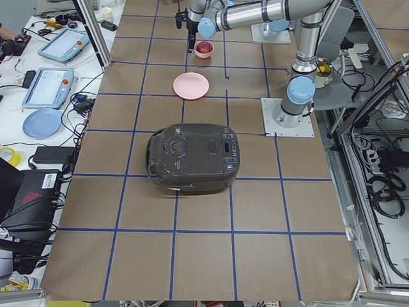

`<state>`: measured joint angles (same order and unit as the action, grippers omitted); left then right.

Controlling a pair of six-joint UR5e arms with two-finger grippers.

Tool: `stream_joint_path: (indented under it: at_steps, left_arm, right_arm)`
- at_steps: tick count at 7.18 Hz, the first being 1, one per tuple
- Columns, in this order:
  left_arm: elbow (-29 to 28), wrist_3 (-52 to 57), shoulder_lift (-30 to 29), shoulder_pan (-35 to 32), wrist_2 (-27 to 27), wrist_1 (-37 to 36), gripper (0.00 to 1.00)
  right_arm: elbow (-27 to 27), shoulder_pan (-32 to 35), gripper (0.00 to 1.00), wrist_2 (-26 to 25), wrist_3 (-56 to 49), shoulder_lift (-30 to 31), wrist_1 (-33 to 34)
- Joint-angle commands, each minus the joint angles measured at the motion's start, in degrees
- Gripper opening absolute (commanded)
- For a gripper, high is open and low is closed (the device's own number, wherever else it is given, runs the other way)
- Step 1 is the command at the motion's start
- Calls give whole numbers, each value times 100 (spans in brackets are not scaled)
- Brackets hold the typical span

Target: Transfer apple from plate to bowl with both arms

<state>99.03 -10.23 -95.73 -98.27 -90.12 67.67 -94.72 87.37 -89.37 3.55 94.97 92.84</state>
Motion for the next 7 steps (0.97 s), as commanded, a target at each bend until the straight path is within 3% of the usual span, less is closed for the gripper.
stream_joint_path:
  at_steps: [1,2,3,5,7]
  left_arm:
    - [-932,645,571,580,64,1977,100]
    - [-1468,654,686,624,56,2700,100]
    - [-1570,828,687,703,-101,3073,99]
    - [-1404,1129,337,774,-24,1661,99]
    - [-1395,1129,274,731,-59,1661,99]
  right_arm:
    - [-3,113,100,-19,40,4,-3]
    - [6,113,100,-10,32,4,-3]
    - [-3,105,100,-10,23,-5,-3]
    - [14,104,100,-10,5,-5,-3]
    - [-3,104,100,-19,5,-5,-3]
